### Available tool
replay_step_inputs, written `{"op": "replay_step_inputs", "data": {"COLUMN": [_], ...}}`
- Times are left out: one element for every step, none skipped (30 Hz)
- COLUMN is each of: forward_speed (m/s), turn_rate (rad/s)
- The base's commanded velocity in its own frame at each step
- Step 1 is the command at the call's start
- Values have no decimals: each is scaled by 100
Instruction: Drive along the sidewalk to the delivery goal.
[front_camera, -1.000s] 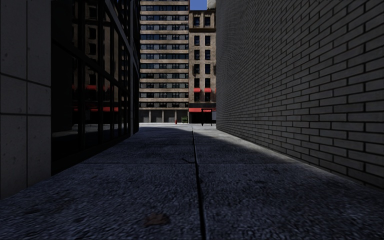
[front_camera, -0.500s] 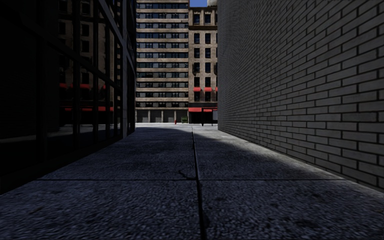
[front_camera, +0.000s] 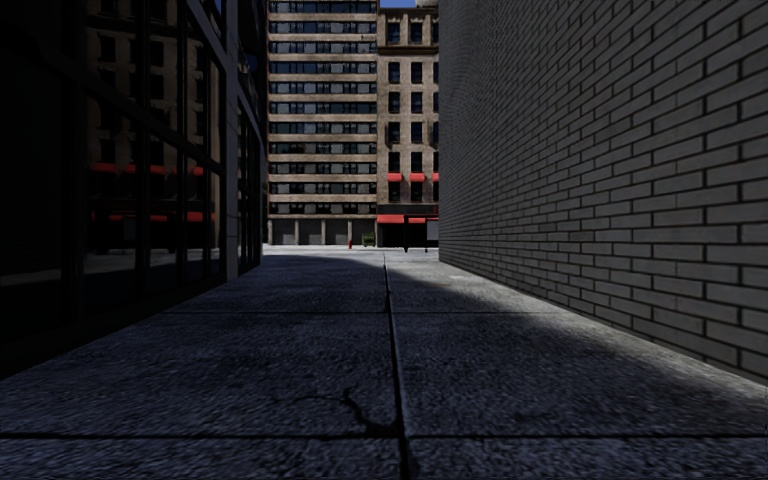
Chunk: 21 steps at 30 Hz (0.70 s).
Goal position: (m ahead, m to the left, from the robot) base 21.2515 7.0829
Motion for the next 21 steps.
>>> {"op": "replay_step_inputs", "data": {"forward_speed": [197,197,197,197,197,197,197,197,197,197,197,197,197,197,197,197,197,197,197,197,197], "turn_rate": [0,0,0,0,0,0,0,0,0,0,0,0,0,0,0,0,0,0,0,0,0]}}
